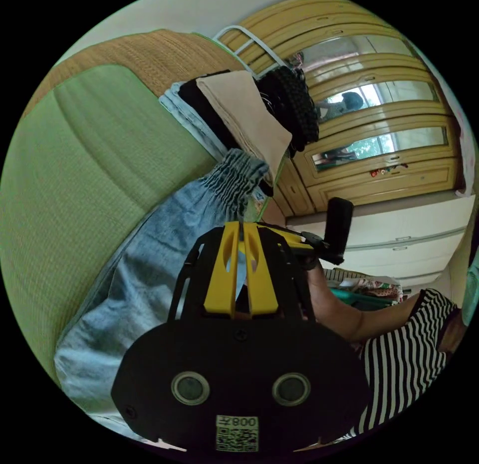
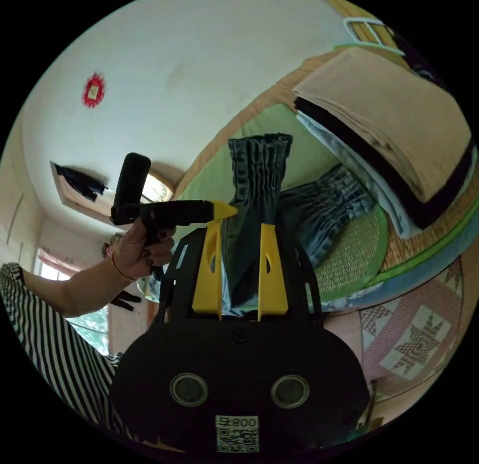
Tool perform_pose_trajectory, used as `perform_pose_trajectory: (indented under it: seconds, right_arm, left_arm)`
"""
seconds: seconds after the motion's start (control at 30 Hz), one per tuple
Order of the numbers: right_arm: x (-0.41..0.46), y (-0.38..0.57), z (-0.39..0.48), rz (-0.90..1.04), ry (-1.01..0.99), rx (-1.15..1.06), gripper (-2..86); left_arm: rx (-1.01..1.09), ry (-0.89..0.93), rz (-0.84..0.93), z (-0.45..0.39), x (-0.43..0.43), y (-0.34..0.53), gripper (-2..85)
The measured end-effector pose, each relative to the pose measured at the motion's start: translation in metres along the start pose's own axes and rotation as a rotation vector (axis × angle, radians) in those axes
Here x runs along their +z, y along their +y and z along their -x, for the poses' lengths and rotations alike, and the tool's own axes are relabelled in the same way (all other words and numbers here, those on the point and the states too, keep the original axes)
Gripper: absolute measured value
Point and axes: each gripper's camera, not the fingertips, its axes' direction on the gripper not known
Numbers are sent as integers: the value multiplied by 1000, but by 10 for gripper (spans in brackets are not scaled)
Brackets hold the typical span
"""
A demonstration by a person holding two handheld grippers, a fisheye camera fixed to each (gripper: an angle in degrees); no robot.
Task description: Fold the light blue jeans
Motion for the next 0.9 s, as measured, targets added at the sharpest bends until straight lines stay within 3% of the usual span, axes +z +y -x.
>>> perform_pose_trajectory:
  seconds: [0.13,0.37,0.53,0.7,0.9]
  right_arm:
    - [-13,5,-31,-13,-18,87,98]
    - [-22,4,-54,-15,-29,158,70]
    - [-20,3,-62,-1,-29,178,32]
    - [-19,3,-63,-10,-39,193,12]
    - [-29,-2,-42,-44,-51,127,5]
  left_arm:
    - [20,-3,0,-5,2,-16,32]
    - [30,-302,86,-6,13,-52,64]
    - [93,-418,224,-16,39,-77,61]
    - [120,-435,244,-29,41,-83,28]
    - [136,-389,150,-47,18,-77,10]
